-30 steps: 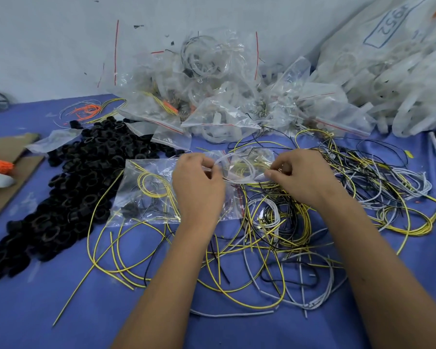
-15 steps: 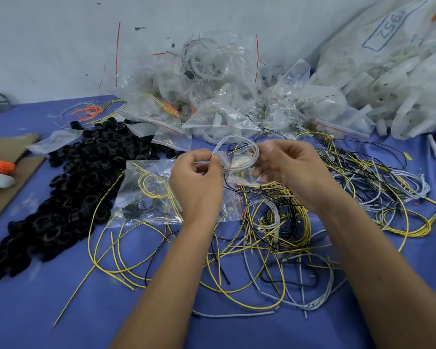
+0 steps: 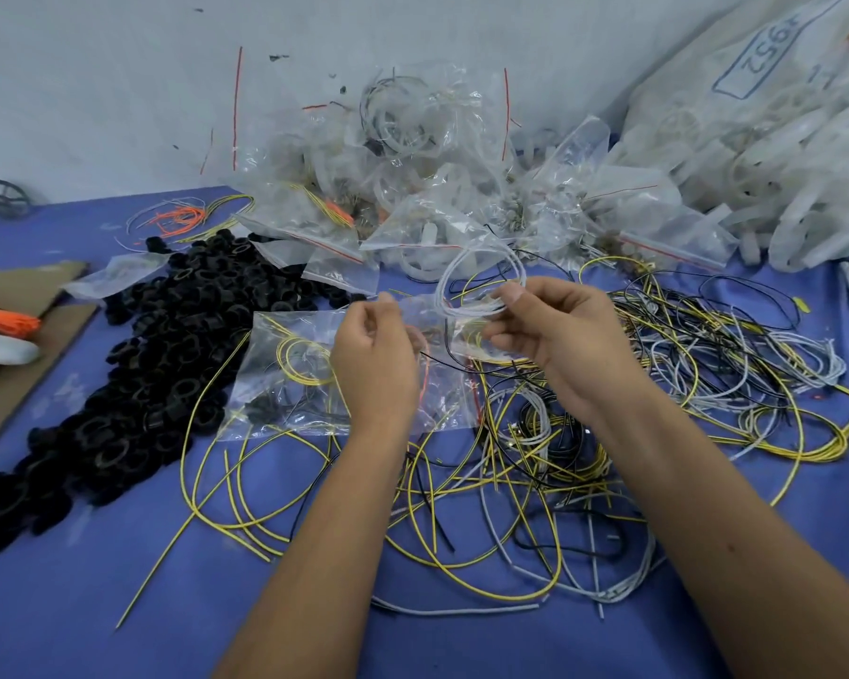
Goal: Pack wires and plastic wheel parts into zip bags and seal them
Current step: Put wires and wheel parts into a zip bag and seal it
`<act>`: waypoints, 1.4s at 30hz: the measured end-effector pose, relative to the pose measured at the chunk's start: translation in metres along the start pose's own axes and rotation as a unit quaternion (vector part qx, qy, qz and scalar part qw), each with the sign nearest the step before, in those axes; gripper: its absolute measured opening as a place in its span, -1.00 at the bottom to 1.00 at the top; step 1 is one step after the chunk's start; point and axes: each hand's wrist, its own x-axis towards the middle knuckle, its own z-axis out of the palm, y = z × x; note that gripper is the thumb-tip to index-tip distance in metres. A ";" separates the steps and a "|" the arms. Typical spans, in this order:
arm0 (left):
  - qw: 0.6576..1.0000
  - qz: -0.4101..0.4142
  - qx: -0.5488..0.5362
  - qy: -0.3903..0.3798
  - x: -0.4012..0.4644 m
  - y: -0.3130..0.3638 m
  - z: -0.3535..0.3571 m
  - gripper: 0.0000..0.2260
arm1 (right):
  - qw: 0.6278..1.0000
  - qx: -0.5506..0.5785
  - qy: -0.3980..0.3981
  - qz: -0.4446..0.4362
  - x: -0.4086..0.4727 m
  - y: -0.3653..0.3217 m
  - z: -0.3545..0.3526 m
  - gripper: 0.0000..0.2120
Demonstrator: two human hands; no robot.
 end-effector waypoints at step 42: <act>0.940 0.182 0.285 -0.036 0.007 0.024 -0.023 -0.93 | 0.867 -0.443 0.136 -0.181 -0.009 0.017 0.023 -0.91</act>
